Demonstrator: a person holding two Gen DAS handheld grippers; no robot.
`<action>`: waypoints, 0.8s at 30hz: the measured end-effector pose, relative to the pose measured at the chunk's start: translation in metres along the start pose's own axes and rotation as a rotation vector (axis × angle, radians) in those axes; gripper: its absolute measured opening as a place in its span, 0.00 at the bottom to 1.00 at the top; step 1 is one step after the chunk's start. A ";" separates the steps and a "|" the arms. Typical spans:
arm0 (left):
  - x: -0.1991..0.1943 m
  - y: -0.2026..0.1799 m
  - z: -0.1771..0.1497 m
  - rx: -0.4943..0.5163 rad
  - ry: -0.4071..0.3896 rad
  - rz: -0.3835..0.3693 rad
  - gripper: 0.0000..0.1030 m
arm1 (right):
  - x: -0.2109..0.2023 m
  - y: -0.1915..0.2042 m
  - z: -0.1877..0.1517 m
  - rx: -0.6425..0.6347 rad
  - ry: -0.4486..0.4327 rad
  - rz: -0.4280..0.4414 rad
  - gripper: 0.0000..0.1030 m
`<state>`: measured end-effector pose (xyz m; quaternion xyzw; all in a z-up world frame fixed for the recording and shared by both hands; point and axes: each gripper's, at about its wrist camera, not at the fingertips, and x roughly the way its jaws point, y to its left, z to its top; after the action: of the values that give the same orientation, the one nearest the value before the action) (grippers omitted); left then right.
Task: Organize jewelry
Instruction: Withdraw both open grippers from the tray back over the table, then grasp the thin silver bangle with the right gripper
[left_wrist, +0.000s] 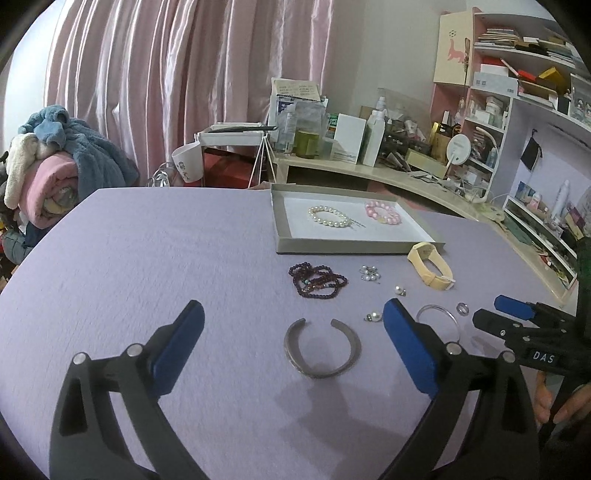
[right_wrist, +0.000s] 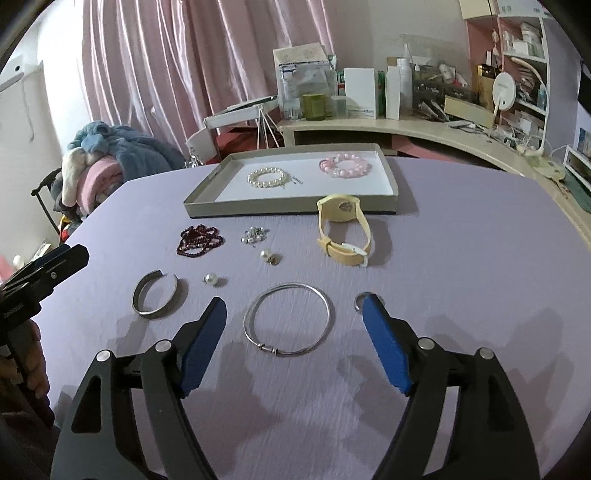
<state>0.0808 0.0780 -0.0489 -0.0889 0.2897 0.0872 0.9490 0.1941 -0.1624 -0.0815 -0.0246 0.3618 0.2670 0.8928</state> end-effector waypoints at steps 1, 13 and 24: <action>0.001 0.000 0.000 0.000 0.002 -0.002 0.95 | 0.002 -0.001 -0.001 0.004 0.012 0.002 0.76; 0.006 -0.001 -0.003 -0.009 0.038 -0.008 0.95 | 0.028 0.002 -0.018 -0.015 0.157 0.028 0.76; 0.014 0.000 -0.004 -0.022 0.067 -0.008 0.95 | 0.047 0.023 -0.018 -0.155 0.179 -0.016 0.77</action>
<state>0.0903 0.0788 -0.0606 -0.1033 0.3201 0.0835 0.9380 0.1992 -0.1250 -0.1218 -0.1200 0.4181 0.2836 0.8546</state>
